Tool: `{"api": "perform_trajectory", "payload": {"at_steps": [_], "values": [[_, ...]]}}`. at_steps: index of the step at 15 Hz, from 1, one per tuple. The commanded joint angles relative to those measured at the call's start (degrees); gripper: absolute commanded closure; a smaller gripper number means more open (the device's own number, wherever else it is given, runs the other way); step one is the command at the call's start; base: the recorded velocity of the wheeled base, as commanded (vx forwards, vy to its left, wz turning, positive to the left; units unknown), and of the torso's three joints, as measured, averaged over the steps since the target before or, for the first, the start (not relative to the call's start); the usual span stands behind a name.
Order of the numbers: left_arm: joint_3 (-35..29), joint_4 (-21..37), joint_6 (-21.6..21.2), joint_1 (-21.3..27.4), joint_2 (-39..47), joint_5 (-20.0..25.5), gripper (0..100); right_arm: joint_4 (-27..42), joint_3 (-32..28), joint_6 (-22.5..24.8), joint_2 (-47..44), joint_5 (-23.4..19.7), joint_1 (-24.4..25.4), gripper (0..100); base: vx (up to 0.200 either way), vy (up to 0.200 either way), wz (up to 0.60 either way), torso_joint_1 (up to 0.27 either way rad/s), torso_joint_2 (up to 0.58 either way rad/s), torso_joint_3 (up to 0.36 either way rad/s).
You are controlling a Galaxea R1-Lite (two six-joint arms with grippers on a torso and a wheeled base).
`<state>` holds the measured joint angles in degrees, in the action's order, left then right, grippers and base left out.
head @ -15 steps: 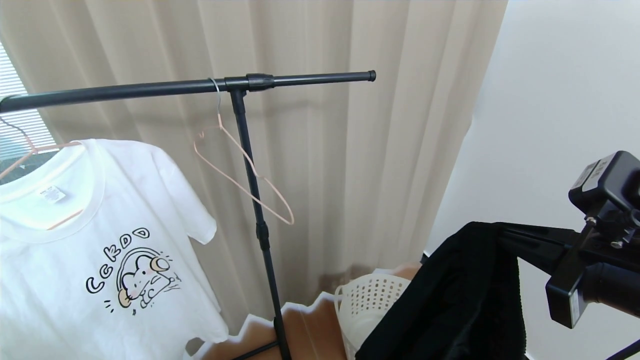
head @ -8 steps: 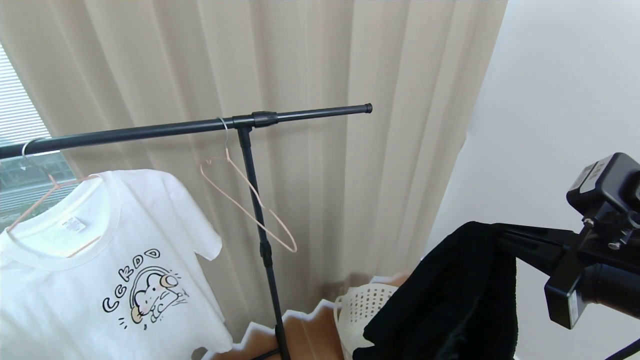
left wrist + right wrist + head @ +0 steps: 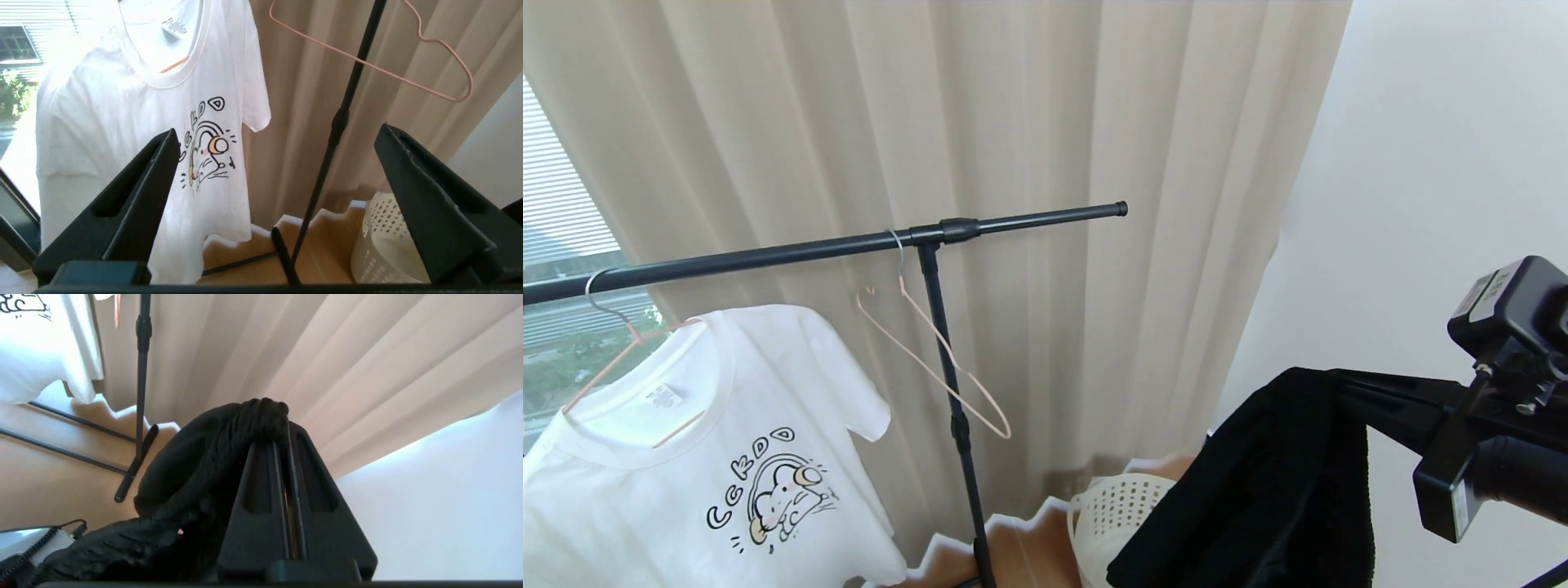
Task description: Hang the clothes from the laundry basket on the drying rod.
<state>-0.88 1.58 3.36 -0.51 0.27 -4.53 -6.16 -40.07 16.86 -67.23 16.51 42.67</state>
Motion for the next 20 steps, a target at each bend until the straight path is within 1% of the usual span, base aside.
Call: {"api": "perform_trajectory", "payload": {"at_steps": [1,3,6,7,10,12,14,20], "values": [[0.00,0.00,-0.02,-0.02,0.08,-0.04,0,-0.08,0.26,0.63,0.17,0.02,0.05,100,0.000,0.000,0.00,0.115,-0.26,-0.119],[0.00,0.00,0.06,-0.02,0.08,-0.04,0,-0.08,0.34,1.86,0.52,0.02,0.05,100,0.000,0.000,0.00,0.013,-0.04,-0.023],[0.00,0.00,0.06,-0.02,0.08,-0.04,0,-0.08,1.22,2.04,1.31,0.11,0.05,100,0.000,0.000,0.00,0.000,0.00,0.000],[0.00,0.00,0.06,-0.02,0.08,-0.04,0,-0.08,1.22,2.04,1.31,0.11,0.05,100,0.000,0.000,0.60,0.012,0.00,-0.002],[0.00,0.00,0.06,-0.02,0.08,-0.04,0,-2.90,2.28,2.12,1.75,0.11,0.05,100,0.000,0.000,0.60,0.001,0.00,0.001],[0.00,0.00,0.06,-0.02,0.08,-0.04,0,-3.16,2.72,2.30,1.58,0.11,0.05,100,0.000,0.000,0.60,0.012,0.00,0.000],[0.00,0.00,0.06,-0.02,0.08,-0.04,0,-3.16,2.80,3.53,1.58,0.11,0.05,100,0.000,0.000,0.60,0.007,0.00,0.002],[0.00,0.00,-0.02,-0.02,0.08,-0.04,0,-3.34,3.07,3.53,1.40,0.02,0.05,100,0.000,0.000,0.00,0.000,0.00,0.000]]}}
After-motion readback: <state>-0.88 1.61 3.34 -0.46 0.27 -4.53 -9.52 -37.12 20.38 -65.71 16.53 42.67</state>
